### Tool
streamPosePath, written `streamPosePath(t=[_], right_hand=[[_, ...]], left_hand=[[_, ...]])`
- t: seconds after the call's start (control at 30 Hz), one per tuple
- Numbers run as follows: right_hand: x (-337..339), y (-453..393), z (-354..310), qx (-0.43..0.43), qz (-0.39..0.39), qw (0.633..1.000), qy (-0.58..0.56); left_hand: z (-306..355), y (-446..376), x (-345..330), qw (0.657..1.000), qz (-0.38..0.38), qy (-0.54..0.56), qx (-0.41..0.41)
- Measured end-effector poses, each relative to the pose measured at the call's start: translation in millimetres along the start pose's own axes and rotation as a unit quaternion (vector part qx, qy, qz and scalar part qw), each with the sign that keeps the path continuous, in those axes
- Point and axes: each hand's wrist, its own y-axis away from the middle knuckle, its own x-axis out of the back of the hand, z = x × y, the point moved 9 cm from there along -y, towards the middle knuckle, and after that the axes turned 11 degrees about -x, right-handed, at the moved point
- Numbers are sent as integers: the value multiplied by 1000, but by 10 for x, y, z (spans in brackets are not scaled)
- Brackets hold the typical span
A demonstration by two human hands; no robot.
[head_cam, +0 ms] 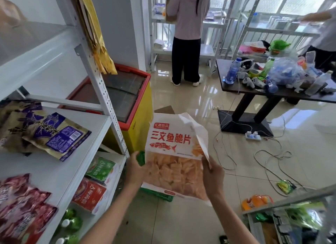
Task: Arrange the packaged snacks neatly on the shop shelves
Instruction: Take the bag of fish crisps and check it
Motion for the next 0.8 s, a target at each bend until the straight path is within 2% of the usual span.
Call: streamPosePath(t=[0.13,0.3,0.43,0.6,0.8], right_hand=[[-98,54,298,-35,-41,997,-60],[-497,94,875,-115,-94,985,-85],[-784,51,1394,-209,-114,968,-77],[-1359,-169,2236,-312,-139,939,-38],[-2237,-505,3118,-424,-142,894,-25]], left_hand=[[-855,-99,37,979,-123,57,150],[-1429,-130,-267,960,-178,92,198],[-1983,-224,-500,962,-163,36,215],[-2778,-406,-596,953,-107,-11,283],[-3232,-1008,-659,945,-100,-107,293]])
